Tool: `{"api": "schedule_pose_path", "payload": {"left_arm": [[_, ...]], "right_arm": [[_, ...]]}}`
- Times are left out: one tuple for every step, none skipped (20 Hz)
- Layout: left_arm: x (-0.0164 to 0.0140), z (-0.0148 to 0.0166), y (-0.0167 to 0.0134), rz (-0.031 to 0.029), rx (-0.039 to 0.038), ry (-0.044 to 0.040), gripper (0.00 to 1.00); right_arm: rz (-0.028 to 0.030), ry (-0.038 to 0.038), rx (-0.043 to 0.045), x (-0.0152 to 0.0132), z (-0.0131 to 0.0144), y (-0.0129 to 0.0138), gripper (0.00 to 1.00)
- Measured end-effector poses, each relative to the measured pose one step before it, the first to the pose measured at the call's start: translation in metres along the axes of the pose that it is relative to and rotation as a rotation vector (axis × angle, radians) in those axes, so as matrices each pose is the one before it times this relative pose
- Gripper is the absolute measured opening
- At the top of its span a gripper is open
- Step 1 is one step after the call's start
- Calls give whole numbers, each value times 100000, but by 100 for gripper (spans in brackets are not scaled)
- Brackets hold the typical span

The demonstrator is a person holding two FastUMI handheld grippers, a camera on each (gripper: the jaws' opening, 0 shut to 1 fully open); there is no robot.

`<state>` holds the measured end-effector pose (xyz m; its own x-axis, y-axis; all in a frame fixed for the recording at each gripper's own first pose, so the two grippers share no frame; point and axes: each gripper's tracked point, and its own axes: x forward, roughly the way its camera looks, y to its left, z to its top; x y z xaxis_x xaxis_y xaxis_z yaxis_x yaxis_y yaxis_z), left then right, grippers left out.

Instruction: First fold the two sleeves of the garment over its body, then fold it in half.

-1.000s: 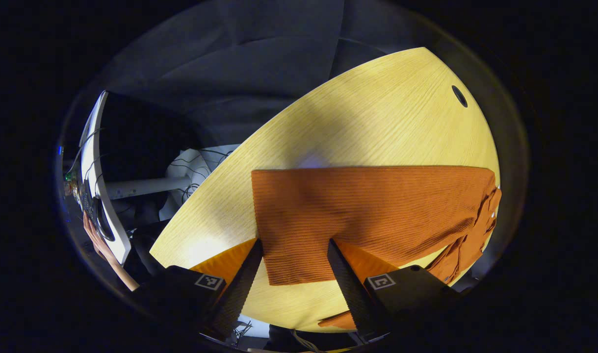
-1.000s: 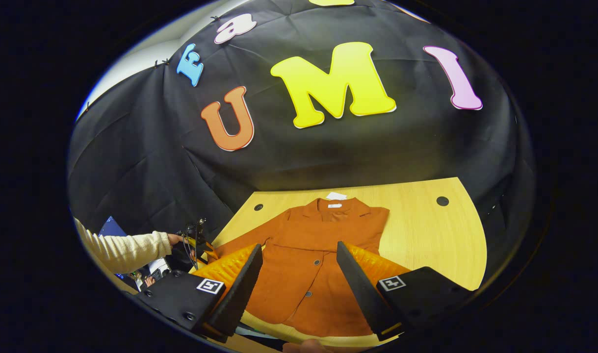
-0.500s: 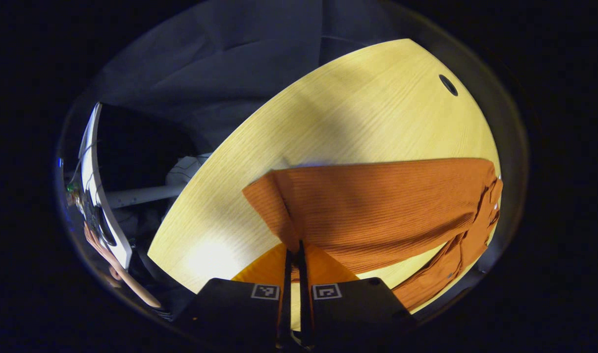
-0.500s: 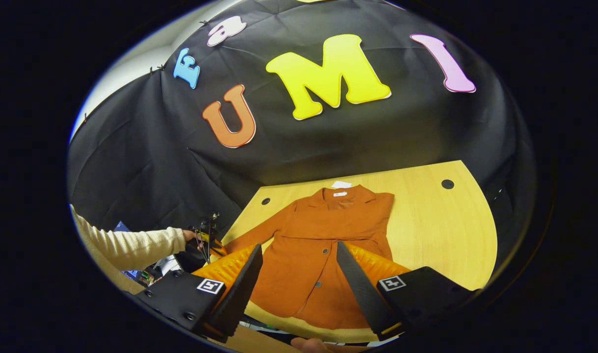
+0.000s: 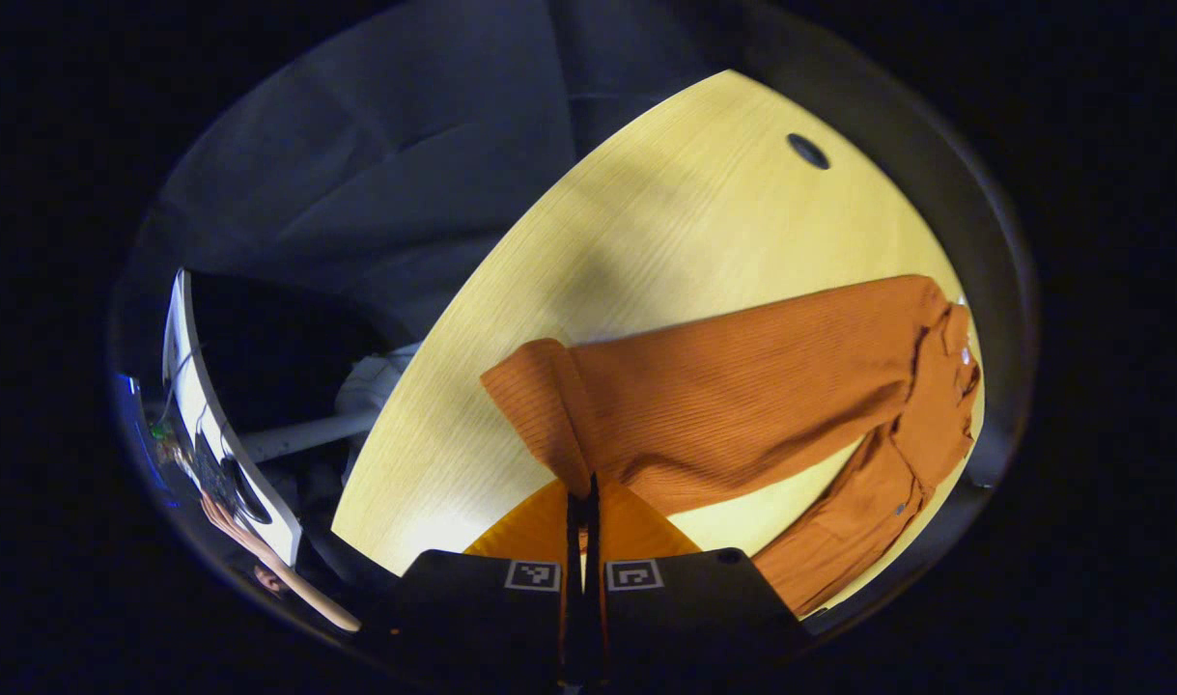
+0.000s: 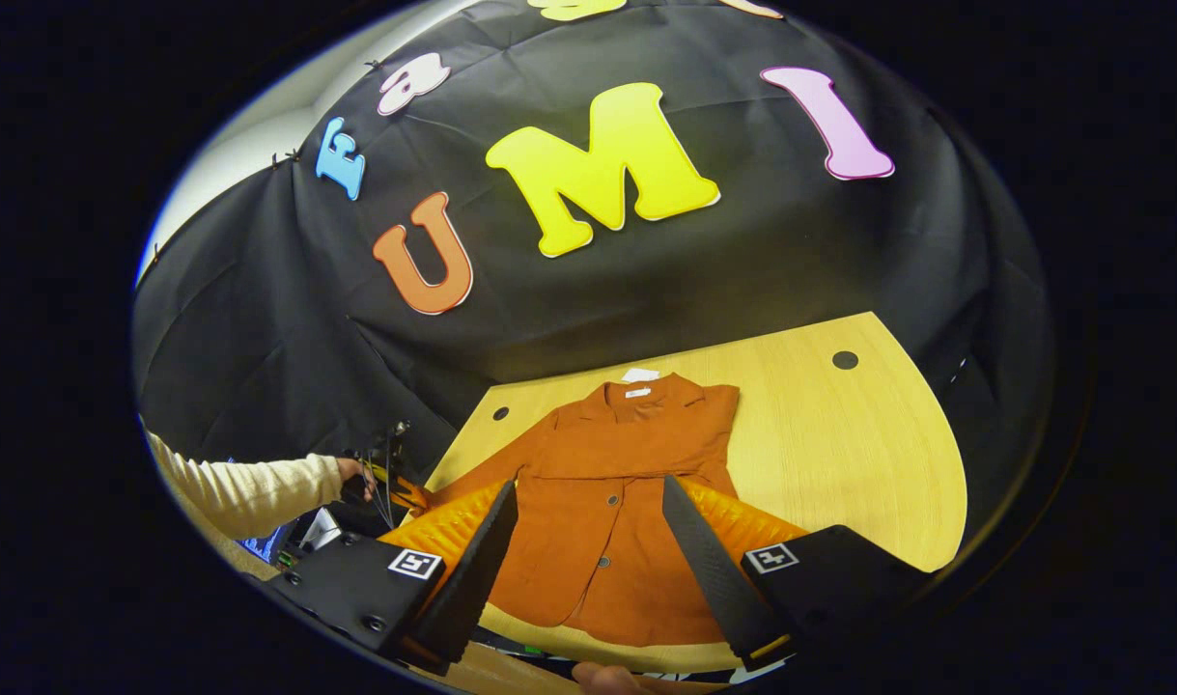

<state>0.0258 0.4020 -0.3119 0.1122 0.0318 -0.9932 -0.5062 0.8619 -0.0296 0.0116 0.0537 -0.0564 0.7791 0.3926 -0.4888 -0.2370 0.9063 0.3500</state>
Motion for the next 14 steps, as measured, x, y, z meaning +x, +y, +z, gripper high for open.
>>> {"api": "schedule_pose_path", "payload": {"left_arm": [[-1088,829,-1085,-1235,2110,-2464,3],[-1302,715,-926,-510,2754,-2584,3],[-1032,862,-1201,-606,3979,-2610,3],[-1130,940,-1555,-1158,4652,-2772,3],[-653,627,-1445,-1065,3132,-1386,3],[-574,507,-1811,-1755,3122,-1310,3],[-282,460,-1950,-1907,3384,-867,3],[-201,426,-1899,-1371,4167,-1004,3],[82,235,-1794,-985,4305,-19,3],[254,62,-1706,-587,4862,77,3],[282,325,-2257,-1188,4725,-215,3],[310,894,-2622,-1604,3716,-877,3],[412,715,-2321,-2149,2821,-1162,3],[392,892,-2541,-2665,2097,-1032,4]], "right_arm": [[379,-369,1215,-18,77,136,98],[509,-288,685,75,-16,164,98],[386,-93,-54,2,75,-20,98],[85,-260,-456,8,-14,-53,98],[-160,-114,-488,85,131,-72,98],[24,-81,-432,156,178,35,98],[-855,-753,-530,0,333,-110,98],[-369,-768,-970,-63,308,-32,98],[-240,-454,-696,6,172,23,98],[-467,-24,-507,-4,14,-70,98],[-708,182,-49,27,-60,-83,98],[-291,-133,148,-65,-16,-78,98],[-665,-112,-235,6,-34,-80,98],[-1274,323,-754,99,-227,-459,98]]}}
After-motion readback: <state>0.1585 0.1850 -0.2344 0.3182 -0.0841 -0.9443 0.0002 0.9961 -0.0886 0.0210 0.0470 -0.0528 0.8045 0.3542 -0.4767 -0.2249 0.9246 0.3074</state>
